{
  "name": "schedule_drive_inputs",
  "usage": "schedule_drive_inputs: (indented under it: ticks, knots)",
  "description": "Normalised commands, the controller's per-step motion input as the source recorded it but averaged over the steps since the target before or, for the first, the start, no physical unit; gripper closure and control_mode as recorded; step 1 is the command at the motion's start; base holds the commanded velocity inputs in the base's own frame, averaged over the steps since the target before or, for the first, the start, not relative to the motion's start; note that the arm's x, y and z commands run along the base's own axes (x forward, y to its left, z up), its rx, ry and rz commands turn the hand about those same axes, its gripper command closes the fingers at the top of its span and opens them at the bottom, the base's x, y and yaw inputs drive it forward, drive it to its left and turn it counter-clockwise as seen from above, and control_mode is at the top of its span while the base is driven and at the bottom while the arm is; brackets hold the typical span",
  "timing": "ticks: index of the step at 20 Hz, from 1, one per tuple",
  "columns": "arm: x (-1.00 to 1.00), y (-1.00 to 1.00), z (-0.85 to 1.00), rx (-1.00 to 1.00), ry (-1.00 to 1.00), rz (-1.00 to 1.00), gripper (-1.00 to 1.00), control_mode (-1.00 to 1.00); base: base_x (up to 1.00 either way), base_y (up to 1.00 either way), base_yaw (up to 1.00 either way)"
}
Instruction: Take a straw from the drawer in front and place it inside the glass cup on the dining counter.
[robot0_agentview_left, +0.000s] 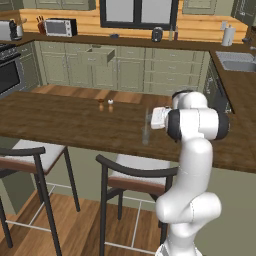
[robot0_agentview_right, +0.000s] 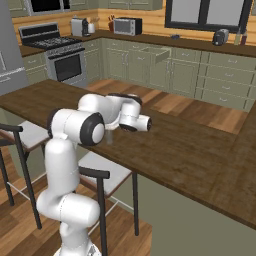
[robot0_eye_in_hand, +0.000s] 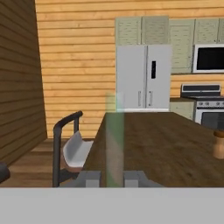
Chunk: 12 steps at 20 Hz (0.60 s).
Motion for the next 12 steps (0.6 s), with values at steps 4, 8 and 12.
schedule_drive_inputs:
  ticks: [4, 8, 12]
  knots:
    - [0.01, -0.02, -0.17, 0.00, 0.00, 0.01, 1.00, -1.00, 0.00, 0.00, 0.00]
    - [0.03, -0.01, -0.17, 0.00, 0.00, 0.01, 1.00, -1.00, 0.00, 0.00, 0.00]
    - [0.04, -0.01, -0.17, 0.00, 0.00, 0.01, 1.00, -1.00, 0.00, 0.00, 0.00]
